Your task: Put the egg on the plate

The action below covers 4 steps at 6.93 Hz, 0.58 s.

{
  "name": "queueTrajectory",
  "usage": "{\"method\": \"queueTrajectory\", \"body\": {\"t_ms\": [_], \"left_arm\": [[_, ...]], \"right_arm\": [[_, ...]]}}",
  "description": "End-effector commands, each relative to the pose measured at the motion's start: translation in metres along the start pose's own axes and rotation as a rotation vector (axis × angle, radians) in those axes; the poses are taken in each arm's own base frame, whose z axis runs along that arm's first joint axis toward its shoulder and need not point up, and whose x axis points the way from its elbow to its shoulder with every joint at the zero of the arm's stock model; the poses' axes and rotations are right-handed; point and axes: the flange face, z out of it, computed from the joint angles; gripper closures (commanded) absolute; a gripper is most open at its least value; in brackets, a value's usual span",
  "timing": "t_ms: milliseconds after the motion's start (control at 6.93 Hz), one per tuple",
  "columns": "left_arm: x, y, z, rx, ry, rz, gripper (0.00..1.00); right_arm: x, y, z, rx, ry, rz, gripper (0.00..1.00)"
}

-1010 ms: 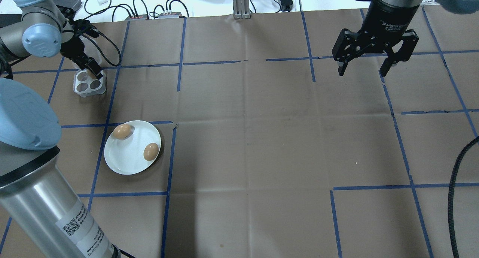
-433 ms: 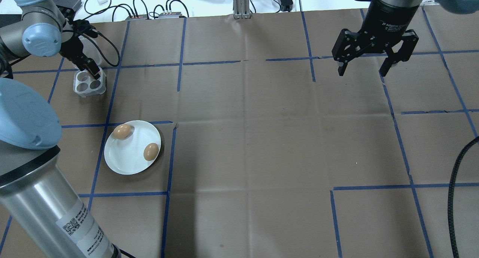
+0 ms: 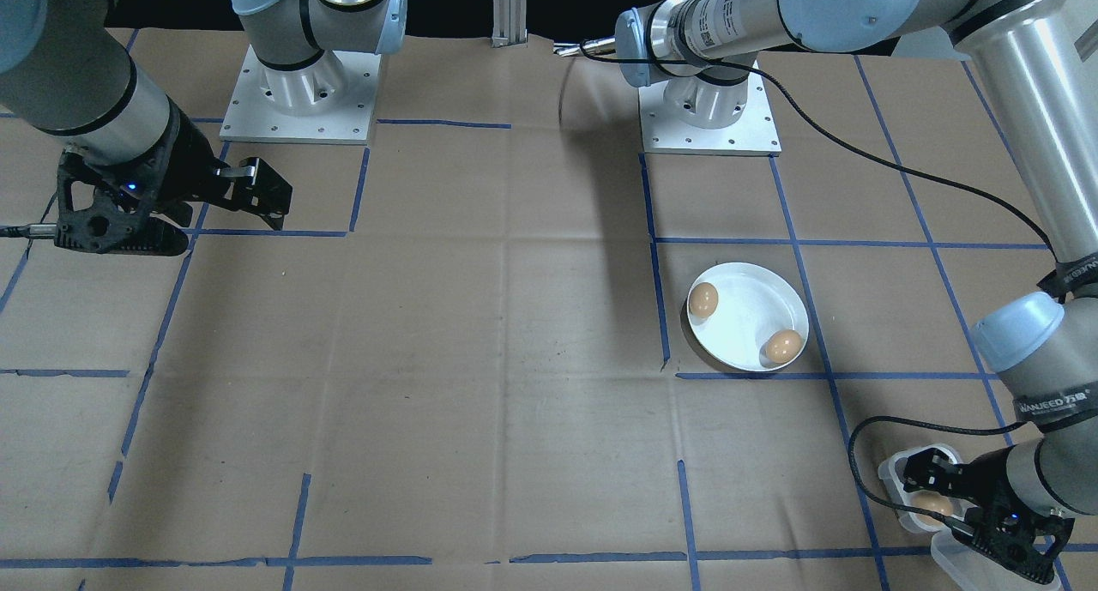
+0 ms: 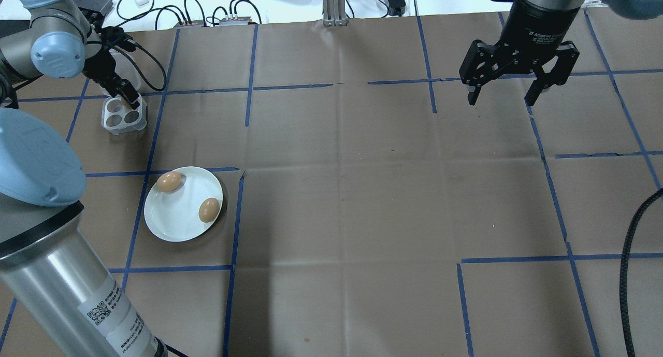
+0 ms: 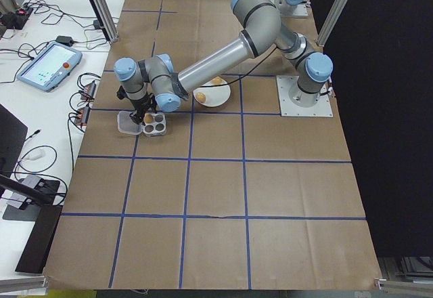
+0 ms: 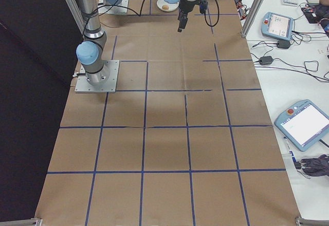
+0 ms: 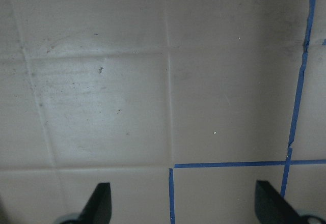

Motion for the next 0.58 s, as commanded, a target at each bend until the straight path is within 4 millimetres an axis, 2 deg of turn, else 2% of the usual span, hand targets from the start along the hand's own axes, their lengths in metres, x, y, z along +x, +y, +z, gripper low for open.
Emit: {"method": "queueTrajectory", "body": {"t_ms": [0,433], "left_arm": [[-0.0017,-0.0020,-0.0013,0.013,-0.006,-0.002,0.17],[-0.0025,-0.0042,0.0021,0.022,0.001,-0.007,0.17]], "right_arm": [[0.0000,-0.0001,0.0001,0.000,0.000,0.000,0.00],[0.0001,0.0005,-0.0006,0.001,0.001,0.000,0.00]]}}
